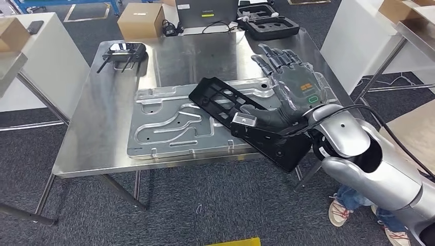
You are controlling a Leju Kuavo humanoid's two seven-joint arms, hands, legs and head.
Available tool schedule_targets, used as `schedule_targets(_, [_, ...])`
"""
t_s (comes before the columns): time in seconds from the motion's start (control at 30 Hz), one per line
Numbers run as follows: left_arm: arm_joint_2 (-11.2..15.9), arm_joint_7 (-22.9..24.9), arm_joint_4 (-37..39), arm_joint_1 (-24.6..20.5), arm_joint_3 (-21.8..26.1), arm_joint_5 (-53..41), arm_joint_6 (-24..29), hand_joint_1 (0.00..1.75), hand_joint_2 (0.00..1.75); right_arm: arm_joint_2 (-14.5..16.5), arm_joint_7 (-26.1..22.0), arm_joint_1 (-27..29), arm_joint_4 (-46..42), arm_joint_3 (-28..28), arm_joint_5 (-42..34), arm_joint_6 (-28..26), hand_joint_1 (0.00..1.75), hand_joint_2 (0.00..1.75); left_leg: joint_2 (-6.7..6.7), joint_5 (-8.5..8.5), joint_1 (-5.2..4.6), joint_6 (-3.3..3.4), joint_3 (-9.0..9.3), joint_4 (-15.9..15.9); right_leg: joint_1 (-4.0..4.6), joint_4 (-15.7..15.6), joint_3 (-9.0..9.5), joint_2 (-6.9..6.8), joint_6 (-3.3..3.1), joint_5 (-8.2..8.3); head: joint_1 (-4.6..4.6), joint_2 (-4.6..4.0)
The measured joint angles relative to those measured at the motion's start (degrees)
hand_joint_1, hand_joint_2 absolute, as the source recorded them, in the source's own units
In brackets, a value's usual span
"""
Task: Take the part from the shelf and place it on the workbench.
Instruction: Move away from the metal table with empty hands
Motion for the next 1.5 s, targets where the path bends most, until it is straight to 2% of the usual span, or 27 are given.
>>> schedule_targets(0.1, [-0.04, -0.10, 0.00, 0.01, 0.00, 0.02, -0.02, 0.00, 0.00, 0.00, -0.06, -0.09, 0.04, 0.00, -0.01, -0.01, 0.00, 0.00, 0.00, 1.07, 0.09, 1.06, -0.56, -0.65, -0.05, 0.28, -0.62, 0.03, 0.99, 0.32, -0.02, 0.00])
schedule_targets(0.17, [-0.08, -0.10, 0.00, -0.02, 0.00, 0.04, -0.05, 0.00, 0.00, -0.02, -0.13, -0.09, 0.06, -0.01, -0.02, -0.03, 0.00, 0.00, 0.09, 2.16, 0.36, 1.88, -1.41, -0.89, -0.12, 4.18, -2.19, 0.15, 1.52, -3.29, 0.11, -0.01])
schedule_targets(0.23, [-0.11, -0.10, 0.00, 0.00, 0.00, 0.02, -0.07, 0.00, 0.00, -0.04, -0.14, -0.03, 0.13, 0.02, -0.03, -0.04, 0.00, 0.00, 0.12, 3.13, 0.27, 2.30, -2.62, -0.87, -0.19, 12.36, -4.77, 0.20, 1.91, -8.86, 0.22, -0.02])
schedule_targets(0.27, [-0.13, -0.10, 0.00, 0.02, 0.00, 0.02, -0.07, 0.00, 0.00, -0.04, -0.14, 0.04, 0.18, 0.05, -0.03, -0.04, 0.00, 0.00, 0.13, 3.63, 0.24, 2.32, -3.27, -0.85, -0.20, 16.16, -5.75, 0.20, 2.07, -10.63, 0.24, -0.01])
schedule_targets(0.3, [-0.15, -0.10, 0.00, 0.03, 0.00, 0.02, -0.07, 0.00, 0.00, -0.04, -0.15, 0.09, 0.23, 0.09, -0.03, -0.04, 0.00, 0.00, 0.13, 4.12, 0.23, 2.31, -3.93, -0.81, -0.22, 18.33, -5.94, 0.20, 2.20, -11.14, 0.24, -0.01])
schedule_targets(0.33, [-0.17, -0.10, 0.00, 0.04, 0.00, 0.02, -0.08, 0.00, 0.00, -0.04, -0.15, 0.12, 0.27, 0.12, -0.03, -0.05, 0.00, 0.00, 0.13, 4.59, 0.24, 2.24, -4.58, -0.74, -0.26, 18.25, -5.03, 0.20, 2.27, -10.40, 0.25, 0.00])
schedule_targets(0.37, [-0.21, -0.10, 0.00, 0.05, 0.00, 0.01, -0.10, 0.00, 0.00, -0.04, -0.15, 0.13, 0.29, 0.14, -0.03, -0.05, 0.00, 0.00, 0.13, 5.01, 0.25, 2.11, -5.17, -0.63, -0.32, 15.87, -2.94, 0.20, 2.29, -8.87, 0.24, 0.00])
schedule_targets(0.43, [-0.28, -0.10, 0.00, 0.04, 0.00, -0.01, -0.14, 0.00, 0.00, -0.03, -0.17, 0.03, 0.30, 0.13, -0.03, -0.08, 0.00, 0.00, 0.10, 5.63, 0.16, 1.73, -6.10, -0.19, -0.34, 7.03, 3.30, 0.23, 2.09, -6.46, 0.24, -0.01])
schedule_targets(0.5, [-0.32, -0.13, 0.00, 0.01, 0.00, -0.02, -0.16, 0.00, 0.00, -0.02, -0.18, -0.08, 0.31, 0.09, -0.02, -0.14, 0.00, 0.00, 0.08, 6.27, -0.03, 1.12, -6.77, 0.19, -0.16, 0.88, 7.08, 0.32, 1.59, -6.33, 0.20, -0.01])
schedule_targets(0.57, [-0.32, -0.20, 0.00, 0.05, 0.00, 0.02, -0.17, 0.00, 0.00, -0.02, -0.21, -0.07, 0.32, 0.08, -0.02, -0.19, 0.00, 0.00, 0.03, 7.11, -0.09, 0.43, -7.32, 0.26, 0.00, -0.04, 6.97, 0.29, 0.84, -6.29, 0.16, -0.02])
schedule_targets(0.63, [-0.40, -0.26, 0.00, 0.25, -0.01, 0.05, -0.17, 0.00, 0.00, -0.01, -0.27, -0.02, 0.34, 0.12, -0.03, -0.18, 0.00, 0.00, 0.02, 5.99, 0.10, -0.23, -8.35, 1.52, -0.15, -0.06, 6.03, 0.08, -0.11, -5.39, 0.11, -0.02])
schedule_targets(0.67, [-0.45, -0.28, 0.00, 0.36, -0.02, 0.06, -0.17, 0.00, 0.00, 0.00, -0.29, 0.01, 0.34, 0.14, -0.03, -0.18, 0.00, 0.00, 0.03, 4.01, 0.20, -0.55, -9.32, 3.70, -0.28, -0.13, 5.47, -0.03, -0.57, -4.84, 0.07, -0.01])
schedule_targets(0.73, [-0.51, -0.30, 0.00, 0.47, -0.02, 0.07, -0.17, 0.00, 0.00, 0.01, -0.33, 0.03, 0.35, 0.16, -0.03, -0.17, 0.00, 0.00, 0.08, -1.52, 0.40, -1.10, -11.94, 11.23, -0.31, -0.13, 4.27, -0.11, -1.02, -3.84, -0.03, -0.01])
schedule_targets(0.77, [-0.51, -0.32, 0.00, 0.52, -0.02, 0.07, -0.17, 0.00, 0.00, 0.00, -0.32, 0.06, 0.36, 0.17, -0.03, -0.17, 0.00, 0.00, 0.09, -3.39, 0.46, -1.29, -12.98, 15.12, -0.30, -0.10, 3.65, -0.13, -1.09, -3.36, -0.03, -0.01])
schedule_targets(0.8, [-0.52, -0.36, 0.00, 0.58, -0.02, 0.07, -0.17, 0.00, 0.00, -0.01, -0.32, 0.10, 0.36, 0.19, -0.03, -0.17, 0.00, 0.00, 0.09, -4.08, 0.50, -1.43, -13.31, 17.61, -0.29, -0.07, 3.01, -0.11, -1.08, -2.88, -0.04, -0.01])
schedule_targets(0.83, [-0.52, -0.42, 0.00, 0.61, -0.02, 0.07, -0.17, 0.00, 0.00, -0.01, -0.32, 0.12, 0.36, 0.20, -0.03, -0.17, 0.00, 0.00, 0.09, -3.62, 0.56, -1.49, -12.65, 18.12, -0.29, -0.03, 2.39, -0.06, -1.03, -2.41, -0.04, 0.00])
schedule_targets(0.87, [-0.52, -0.50, 0.00, 0.59, -0.02, 0.07, -0.17, 0.00, 0.00, -0.02, -0.32, 0.15, 0.37, 0.21, -0.03, -0.17, 0.00, 0.00, 0.09, -2.34, 0.60, -1.46, -10.87, 16.31, -0.30, 0.01, 1.79, 0.01, -0.93, -1.96, -0.04, 0.00])
schedule_targets(0.93, [-0.52, -0.72, 0.00, 0.37, -0.02, 0.07, -0.17, 0.00, 0.00, -0.02, -0.32, 0.15, 0.34, 0.20, -0.02, -0.16, 0.00, 0.00, 0.08, -0.06, 0.57, -1.08, -5.11, 8.08, -0.25, 0.11, 0.85, 0.17, -0.50, -1.19, -0.04, 0.00])
schedule_targets(1.0, [-0.54, -0.95, 0.00, 0.14, -0.02, 0.09, -0.19, 0.00, 0.00, -0.04, -0.27, 0.14, 0.31, 0.13, -0.01, -0.15, 0.00, 0.00, -0.01, 0.41, 0.30, -0.38, -1.09, 1.44, -0.12, 0.14, 0.33, 0.15, 0.10, -0.45, 0.06, 0.00])
schedule_targets(1.1, [-0.60, -1.13, 0.00, 0.11, -0.02, 0.21, -0.21, 0.00, 0.00, -0.05, -0.20, 0.14, 0.30, 0.08, -0.01, -0.13, 0.00, 0.00, -0.07, 0.95, 0.14, 0.66, -1.05, -0.13, -0.11, 0.15, -0.15, 0.11, 1.09, 0.36, 0.12, 0.00])
schedule_targets(1.17, [-0.68, -1.13, 0.00, 0.10, -0.02, 0.26, -0.23, 0.00, 0.00, -0.08, -0.17, 0.18, 0.30, 0.05, -0.01, -0.10, 0.00, 0.00, 0.01, 1.88, 0.34, 1.54, -1.81, -0.31, -0.21, 2.74, -1.42, 0.19, 1.60, -2.22, 0.17, 0.00])
schedule_targets(1.27, [-0.77, -1.11, 0.00, 0.11, -0.02, 0.25, -0.24, 0.00, 0.00, -0.14, -0.11, 0.27, 0.30, 0.01, -0.01, -0.03, 0.00, 0.00, 0.09, 3.25, 0.24, 2.20, -3.40, -0.29, -0.29, 14.26, -5.19, 0.26, 2.02, -10.00, 0.27, 0.00])
schedule_targets(1.3, [-0.79, -1.11, 0.00, 0.13, -0.02, 0.25, -0.24, 0.00, 0.00, -0.14, -0.10, 0.36, 0.30, 0.02, -0.02, -0.01, 0.00, 0.00, 0.09, 3.70, 0.16, 2.23, -3.97, -0.26, -0.29, 17.28, -5.79, 0.28, 2.08, -11.09, 0.27, 0.00])
schedule_targets(1.33, [-0.80, -1.11, 0.00, 0.14, -0.02, 0.25, -0.24, 0.00, 0.00, -0.15, -0.08, 0.45, 0.30, 0.02, -0.02, 0.01, 0.00, 0.00, 0.10, 4.14, 0.10, 2.22, -4.53, -0.22, -0.29, 18.33, -5.44, 0.28, 2.06, -10.92, 0.28, 0.00])
schedule_targets(1.37, [-0.83, -1.11, 0.00, 0.14, -0.02, 0.25, -0.24, 0.00, 0.00, -0.15, -0.07, 0.53, 0.30, 0.01, -0.02, 0.02, 0.00, 0.00, 0.10, 4.55, 0.05, 2.17, -5.06, -0.17, -0.29, 17.02, -3.94, 0.28, 1.95, -9.72, 0.27, 0.00])
schedule_targets(1.43, [-0.92, -1.11, 0.00, 0.15, -0.02, 0.25, -0.24, 0.00, 0.00, -0.15, -0.07, 0.53, 0.29, -0.05, -0.02, 0.02, 0.00, 0.00, 0.08, 5.25, -0.06, 1.91, -5.88, -0.04, -0.19, 9.10, 1.85, 0.30, 1.46, -6.94, 0.28, 0.00])
schedule_targets(1.5, [-0.99, -1.11, 0.00, 0.11, -0.02, 0.25, -0.24, 0.00, 0.00, -0.14, -0.07, 0.43, 0.27, -0.18, 0.01, 0.02, 0.00, 0.00, 0.07, 5.93, -0.22, 1.44, -6.44, 0.08, 0.13, 1.58, 6.57, 0.35, 0.95, -6.12, 0.25, 0.00])
